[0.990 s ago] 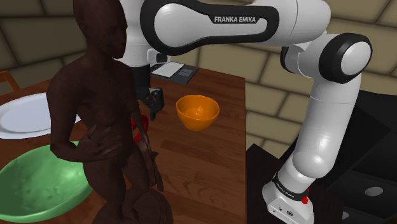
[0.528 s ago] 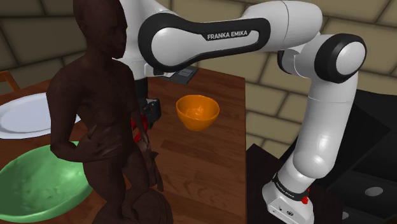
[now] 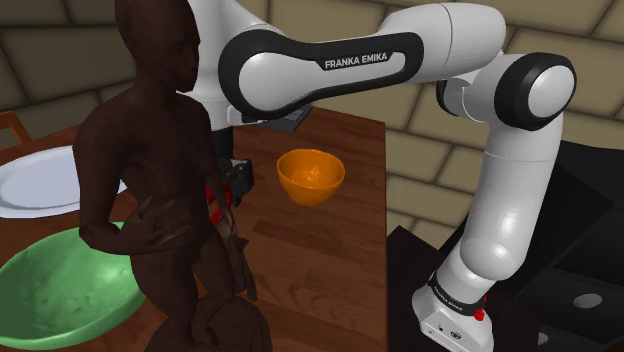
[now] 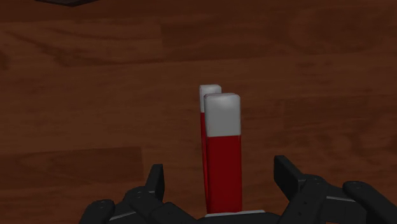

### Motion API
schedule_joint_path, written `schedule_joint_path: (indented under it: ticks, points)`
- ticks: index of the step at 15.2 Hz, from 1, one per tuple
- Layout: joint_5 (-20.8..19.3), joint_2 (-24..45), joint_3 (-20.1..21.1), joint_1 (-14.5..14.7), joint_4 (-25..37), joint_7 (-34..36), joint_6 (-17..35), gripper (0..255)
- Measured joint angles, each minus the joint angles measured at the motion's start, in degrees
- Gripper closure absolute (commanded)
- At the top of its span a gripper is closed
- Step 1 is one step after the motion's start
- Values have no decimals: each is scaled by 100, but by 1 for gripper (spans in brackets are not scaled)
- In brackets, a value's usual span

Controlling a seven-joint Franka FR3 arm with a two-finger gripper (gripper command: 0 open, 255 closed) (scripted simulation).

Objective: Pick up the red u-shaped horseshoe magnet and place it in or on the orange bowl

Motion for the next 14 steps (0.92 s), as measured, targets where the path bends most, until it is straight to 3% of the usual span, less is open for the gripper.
schedule_joint_path:
  ticks: [14]
  points:
    - [27, -25, 17, 19, 207, -17, -218, 255]
